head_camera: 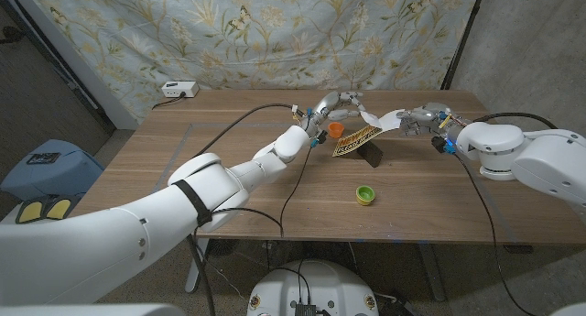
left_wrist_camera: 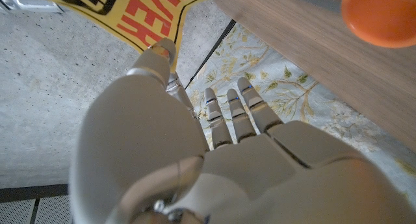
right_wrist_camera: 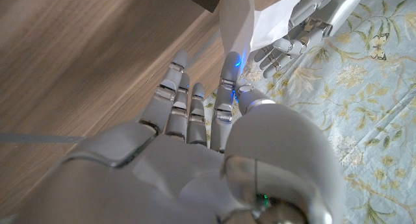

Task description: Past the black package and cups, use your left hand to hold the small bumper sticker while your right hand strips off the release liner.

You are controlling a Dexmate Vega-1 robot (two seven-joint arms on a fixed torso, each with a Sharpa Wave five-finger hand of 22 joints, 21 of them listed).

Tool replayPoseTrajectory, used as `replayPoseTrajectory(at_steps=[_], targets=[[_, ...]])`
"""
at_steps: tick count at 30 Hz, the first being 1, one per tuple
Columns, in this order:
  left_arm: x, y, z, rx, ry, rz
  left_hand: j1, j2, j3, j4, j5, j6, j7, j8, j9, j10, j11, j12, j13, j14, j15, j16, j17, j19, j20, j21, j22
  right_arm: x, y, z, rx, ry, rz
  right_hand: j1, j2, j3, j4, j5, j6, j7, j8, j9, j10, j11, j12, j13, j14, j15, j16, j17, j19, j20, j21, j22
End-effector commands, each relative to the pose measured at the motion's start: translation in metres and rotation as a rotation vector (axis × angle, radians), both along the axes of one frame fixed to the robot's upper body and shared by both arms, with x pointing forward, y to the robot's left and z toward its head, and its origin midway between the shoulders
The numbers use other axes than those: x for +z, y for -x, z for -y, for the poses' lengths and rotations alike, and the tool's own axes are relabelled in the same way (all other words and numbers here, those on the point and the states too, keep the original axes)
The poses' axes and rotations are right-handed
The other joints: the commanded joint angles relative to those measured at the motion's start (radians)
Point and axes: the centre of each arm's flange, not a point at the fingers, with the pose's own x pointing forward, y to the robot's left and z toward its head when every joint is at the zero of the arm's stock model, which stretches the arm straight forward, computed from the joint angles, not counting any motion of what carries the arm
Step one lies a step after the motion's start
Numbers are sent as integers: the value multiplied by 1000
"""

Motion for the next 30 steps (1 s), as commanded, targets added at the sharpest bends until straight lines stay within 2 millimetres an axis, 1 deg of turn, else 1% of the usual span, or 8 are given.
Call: replayPoseTrajectory(at_steps=[1, 5, 7, 15, 18, 23, 30], targets=[[-3, 5, -12, -12, 4, 45, 0, 5, 0, 2, 1, 2, 3, 4, 7, 4, -8, 0, 4, 3, -9, -1, 2, -3, -2, -6, 3, 0, 5, 2, 10, 14, 6, 5, -6, 10, 2, 4, -5, -1, 7, 2, 4, -6, -2, 5, 2, -7, 6, 3, 0, -8, 5, 2], [-4, 7, -18, -18, 4, 63, 0, 6, 1, 2, 1, 2, 3, 5, 8, 3, -6, 0, 4, 2, -8, 0, 2, -3, -2, -6, 3, -1, 5, 2, 12, 16, 5, 4, -7, 13, 3, 3, -7, -2, 9, 4, 5, -7, -3, 5, 2, -6, 6, 4, -1, -9, 5, 2], [-4, 7, -21, -22, 4, 70, 0, 5, 1, 2, 1, 3, 3, 5, 7, 4, -10, 0, 4, 3, -9, -1, 2, -3, -3, -6, 3, -1, 6, 2, 11, 18, 5, 4, -7, 13, 4, 3, -8, -3, 9, 4, 5, -7, -3, 5, 2, -6, 6, 4, -1, -9, 5, 2], [-7, 12, -34, -36, 8, 103, -1, 6, 2, 2, 0, 2, 4, 3, 6, 3, -6, 0, 4, 1, -7, -1, 2, -5, -1, -7, 3, -1, 7, 4, 14, 29, 0, 4, -6, 16, 5, 3, -10, -2, 11, 7, 6, -9, -2, 6, 2, -6, 6, 6, -2, -10, 5, 2], [-8, 13, -39, -40, 7, 116, -2, 5, 3, 2, 0, 2, 4, 3, 5, 3, -12, 0, 4, 1, -8, -1, 2, -6, -2, -7, 3, -1, 8, 6, 14, 32, 0, 4, -7, 17, 5, 3, -11, -2, 12, 7, 7, -10, -2, 6, 2, -7, 6, 7, -1, -9, 5, 2], [-12, 15, -50, -44, 5, 130, -3, 5, 3, 2, 0, 2, 0, 3, 6, 4, -11, 0, 4, 1, -8, 0, 2, -7, -2, -7, 3, -2, 9, 8, 10, 32, 0, 2, -7, 19, 7, 3, -12, -5, 13, 6, 8, -11, -2, 7, 3, -7, 6, 7, -2, -9, 6, 2], [-16, 17, -57, -45, 7, 144, -1, 6, 5, 2, 0, -4, 0, 2, 9, 4, -15, 0, 4, -1, -8, -1, 2, -8, -1, -7, 3, -3, 9, 10, 13, 29, 1, 2, -8, 21, 8, 3, -15, -5, 13, 6, 8, -12, -1, 8, 4, -9, 6, 9, -3, -9, 6, 2]])
